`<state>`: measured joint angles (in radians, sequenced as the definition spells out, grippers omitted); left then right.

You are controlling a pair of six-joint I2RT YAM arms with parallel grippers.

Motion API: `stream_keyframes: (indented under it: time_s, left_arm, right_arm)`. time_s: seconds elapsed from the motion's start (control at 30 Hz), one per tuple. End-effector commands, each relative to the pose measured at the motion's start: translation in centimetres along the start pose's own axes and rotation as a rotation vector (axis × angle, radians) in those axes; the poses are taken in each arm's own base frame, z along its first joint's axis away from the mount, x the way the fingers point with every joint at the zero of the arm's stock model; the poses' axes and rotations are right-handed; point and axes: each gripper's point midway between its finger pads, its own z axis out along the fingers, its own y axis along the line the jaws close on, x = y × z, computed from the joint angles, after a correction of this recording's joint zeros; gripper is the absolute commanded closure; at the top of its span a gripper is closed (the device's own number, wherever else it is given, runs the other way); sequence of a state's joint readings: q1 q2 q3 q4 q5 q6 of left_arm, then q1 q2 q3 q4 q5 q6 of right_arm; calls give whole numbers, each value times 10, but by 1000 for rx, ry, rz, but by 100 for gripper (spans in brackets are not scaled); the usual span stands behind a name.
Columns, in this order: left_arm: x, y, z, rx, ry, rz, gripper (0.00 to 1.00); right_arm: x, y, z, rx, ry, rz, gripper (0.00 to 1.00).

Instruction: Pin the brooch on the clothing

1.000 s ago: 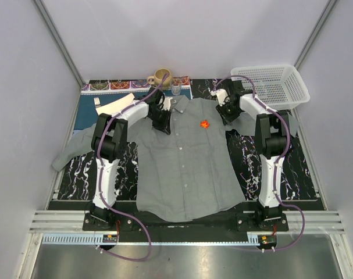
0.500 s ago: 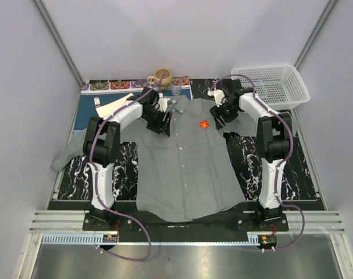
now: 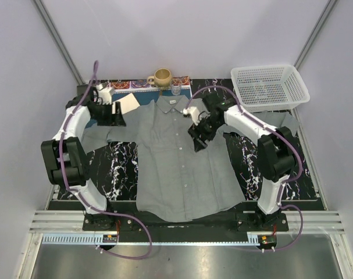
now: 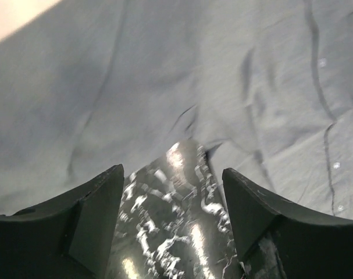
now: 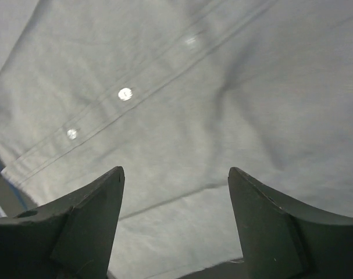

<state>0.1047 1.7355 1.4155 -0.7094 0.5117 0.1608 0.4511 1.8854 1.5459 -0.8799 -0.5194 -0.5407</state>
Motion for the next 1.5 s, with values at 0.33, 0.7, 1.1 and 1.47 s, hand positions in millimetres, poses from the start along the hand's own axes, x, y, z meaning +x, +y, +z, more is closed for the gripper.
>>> stream_keyframes:
  time_s: [0.33,0.7,1.1,1.47]
  left_arm:
    - [100,109,-67,-269,215,118,27]
    - [128,172,-87,-408,426,463,23]
    - [173,184,-64,-259,577,476,52]
    - [212,188,-95,-301,675,383,94]
  right_arm:
    - [34,63,70,-206,138,28,27]
    - [36,63,66,-192,139,35,27]
    - [52,72,77,-222,189,47,28]
    - [61,74,85,-237,229,40,30]
